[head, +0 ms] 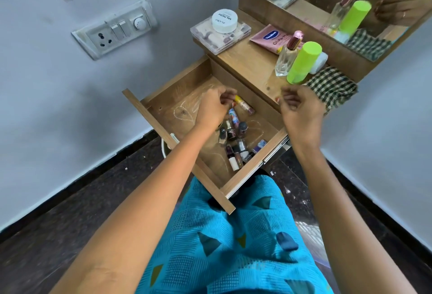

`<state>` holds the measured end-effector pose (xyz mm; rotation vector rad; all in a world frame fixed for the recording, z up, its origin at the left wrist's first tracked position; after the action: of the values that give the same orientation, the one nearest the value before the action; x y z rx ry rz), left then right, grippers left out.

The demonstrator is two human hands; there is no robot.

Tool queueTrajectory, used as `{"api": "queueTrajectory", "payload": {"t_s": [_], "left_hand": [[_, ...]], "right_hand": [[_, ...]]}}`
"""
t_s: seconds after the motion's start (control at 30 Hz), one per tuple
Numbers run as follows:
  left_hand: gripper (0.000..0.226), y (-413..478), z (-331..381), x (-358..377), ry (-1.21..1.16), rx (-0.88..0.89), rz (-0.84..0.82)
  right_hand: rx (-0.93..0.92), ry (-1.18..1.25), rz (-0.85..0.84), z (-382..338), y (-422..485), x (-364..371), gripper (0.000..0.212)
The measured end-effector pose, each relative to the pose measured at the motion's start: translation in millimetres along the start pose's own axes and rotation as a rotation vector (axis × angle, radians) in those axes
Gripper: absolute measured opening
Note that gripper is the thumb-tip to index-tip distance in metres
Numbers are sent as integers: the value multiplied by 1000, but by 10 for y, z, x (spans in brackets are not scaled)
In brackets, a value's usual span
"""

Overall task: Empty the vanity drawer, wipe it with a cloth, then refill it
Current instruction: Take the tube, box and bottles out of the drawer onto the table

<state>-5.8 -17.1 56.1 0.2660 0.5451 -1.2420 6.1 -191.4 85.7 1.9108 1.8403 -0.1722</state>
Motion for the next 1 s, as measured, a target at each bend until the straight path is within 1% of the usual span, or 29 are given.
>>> {"api": "queueTrajectory", "payload": {"t_s": [0.13, 0.23, 0.33, 0.47, 0.53, 0.67, 0.83, 1.0], "left_hand": [[29, -147, -211, -36, 89, -53, -134], [39, -256, -302, -52, 290, -46, -237], [43, -317, -351, -37, 428, -44, -263], [40, -341, -394, 42, 524, -27, -265], [39, -356, -391, 54, 526, -35, -255], [39, -393, -368, 58, 513, -38, -209], [38, -424, -315, 32, 451, -77, -185], [36, -392, -127, -70, 409, -12, -137]], "right_hand": [[66, -53, -188, 72, -217, 238, 27], [111, -164, -336, 169, -309, 405, 31], [122, -261, -416, 270, -354, 535, 39], [122, -362, -492, 367, -378, 661, 46], [118, -386, -506, 382, -384, 700, 45], [100, -408, -471, 372, -380, 723, 42], [101, -339, -461, 363, -363, 701, 41], [101, -267, -420, 276, -298, 574, 37]]}}
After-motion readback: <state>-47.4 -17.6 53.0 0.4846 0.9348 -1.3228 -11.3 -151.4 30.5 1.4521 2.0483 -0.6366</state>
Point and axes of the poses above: each hand's wrist, its own y-axis towards the middle knuckle, its own x-axis out of the palm, z = x × y, the point moved 2 cm from there along y, towards the middle knuckle, and after that the axes turned 7 degrees about y, right-handed, at the moved point
